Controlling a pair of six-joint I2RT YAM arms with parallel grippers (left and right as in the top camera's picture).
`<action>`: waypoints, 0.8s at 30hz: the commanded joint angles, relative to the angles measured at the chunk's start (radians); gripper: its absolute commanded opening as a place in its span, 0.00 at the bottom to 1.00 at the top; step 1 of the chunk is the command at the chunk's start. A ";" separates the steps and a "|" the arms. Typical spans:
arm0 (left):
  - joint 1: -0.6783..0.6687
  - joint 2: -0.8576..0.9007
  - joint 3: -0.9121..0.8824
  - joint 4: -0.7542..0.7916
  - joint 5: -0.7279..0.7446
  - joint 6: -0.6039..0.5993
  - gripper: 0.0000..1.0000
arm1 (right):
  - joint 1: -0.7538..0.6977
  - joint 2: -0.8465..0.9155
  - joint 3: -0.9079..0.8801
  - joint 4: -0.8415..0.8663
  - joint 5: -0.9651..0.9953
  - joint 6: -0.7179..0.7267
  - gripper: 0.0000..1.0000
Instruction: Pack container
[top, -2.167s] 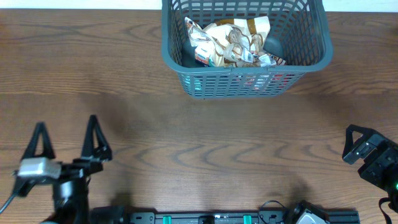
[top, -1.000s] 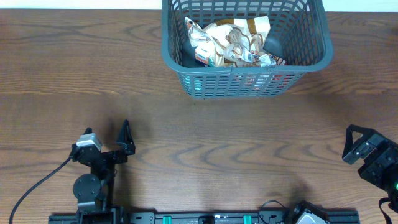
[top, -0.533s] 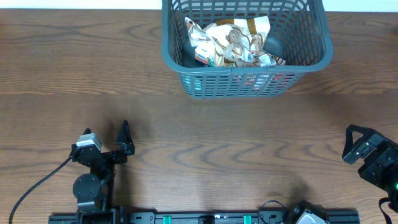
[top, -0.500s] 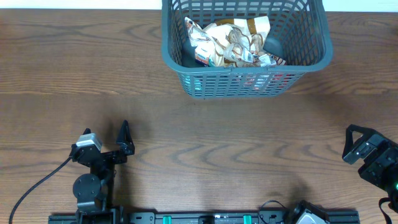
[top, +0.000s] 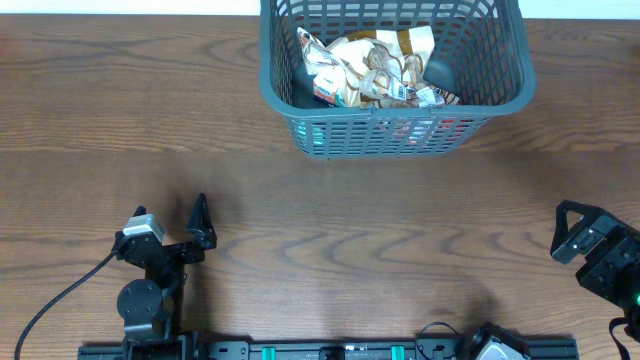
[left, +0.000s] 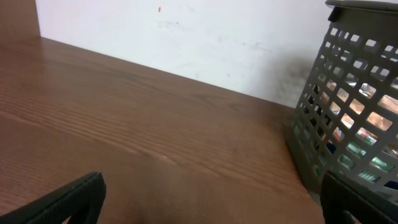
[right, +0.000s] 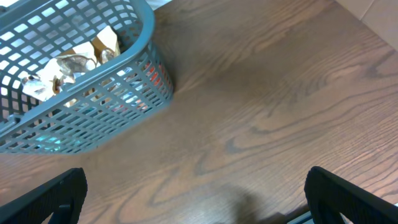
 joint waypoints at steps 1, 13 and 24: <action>0.001 -0.007 -0.012 -0.043 0.008 0.010 0.99 | -0.002 0.000 -0.002 -0.002 0.007 0.004 0.99; 0.001 -0.007 -0.012 -0.043 0.008 0.010 0.99 | 0.076 -0.030 -0.007 0.042 0.106 -0.019 0.99; 0.001 -0.007 -0.012 -0.043 0.007 0.010 0.99 | 0.251 -0.370 -0.573 0.835 0.122 -0.105 0.99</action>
